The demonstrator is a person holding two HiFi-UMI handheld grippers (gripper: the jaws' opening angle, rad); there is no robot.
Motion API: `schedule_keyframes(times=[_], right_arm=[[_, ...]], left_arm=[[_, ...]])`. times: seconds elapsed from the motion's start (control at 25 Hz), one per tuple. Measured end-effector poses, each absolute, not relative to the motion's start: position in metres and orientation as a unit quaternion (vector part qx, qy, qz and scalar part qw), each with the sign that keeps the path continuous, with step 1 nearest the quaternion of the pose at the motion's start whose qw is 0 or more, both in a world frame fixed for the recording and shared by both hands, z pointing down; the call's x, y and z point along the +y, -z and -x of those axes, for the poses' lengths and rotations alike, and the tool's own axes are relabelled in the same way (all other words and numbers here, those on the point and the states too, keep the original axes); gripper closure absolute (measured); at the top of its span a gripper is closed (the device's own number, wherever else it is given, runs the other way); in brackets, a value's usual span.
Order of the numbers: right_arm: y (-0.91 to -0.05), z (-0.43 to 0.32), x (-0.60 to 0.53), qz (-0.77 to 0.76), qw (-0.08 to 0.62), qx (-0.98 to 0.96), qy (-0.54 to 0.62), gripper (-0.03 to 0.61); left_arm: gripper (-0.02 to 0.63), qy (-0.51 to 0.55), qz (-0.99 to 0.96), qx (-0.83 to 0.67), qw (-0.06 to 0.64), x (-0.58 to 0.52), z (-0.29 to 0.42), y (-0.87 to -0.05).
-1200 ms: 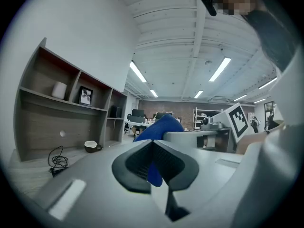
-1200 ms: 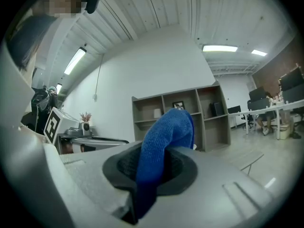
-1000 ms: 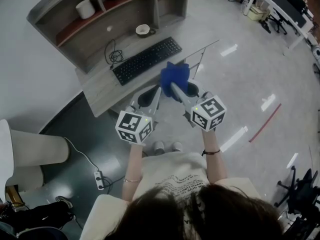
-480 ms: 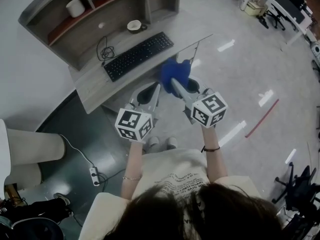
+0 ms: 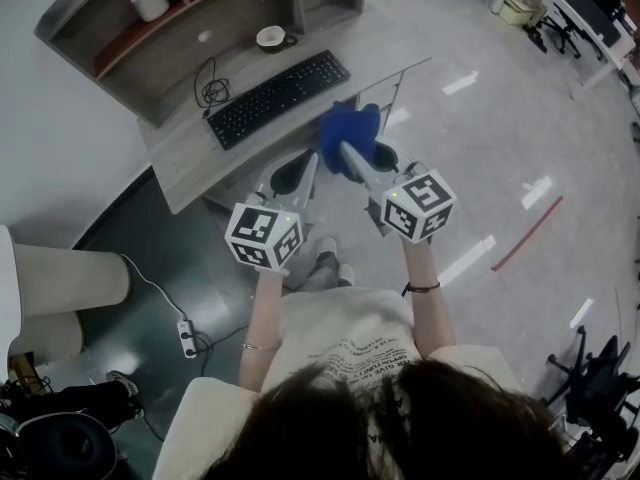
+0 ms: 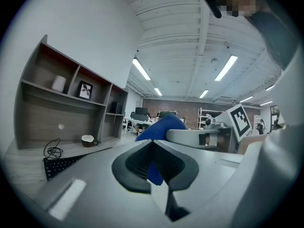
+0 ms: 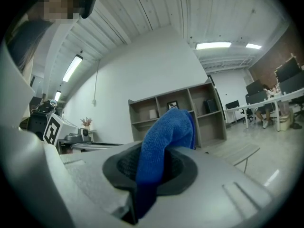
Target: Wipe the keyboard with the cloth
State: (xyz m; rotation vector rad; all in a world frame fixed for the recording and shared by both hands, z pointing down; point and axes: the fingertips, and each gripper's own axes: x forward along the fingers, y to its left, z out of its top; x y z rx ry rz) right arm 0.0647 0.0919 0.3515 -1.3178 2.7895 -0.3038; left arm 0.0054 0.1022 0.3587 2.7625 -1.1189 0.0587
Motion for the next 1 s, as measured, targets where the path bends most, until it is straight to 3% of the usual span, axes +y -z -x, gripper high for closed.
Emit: schedule_keyframes(times=[1.0], right_arm=[[-0.373,-0.059,-0.006,0.436,0.012,0.892,0.120,0.520]], left_arm=[[0.612,-0.031,-0.926,-0.361,0.105,0.002,0.000,-0.382]])
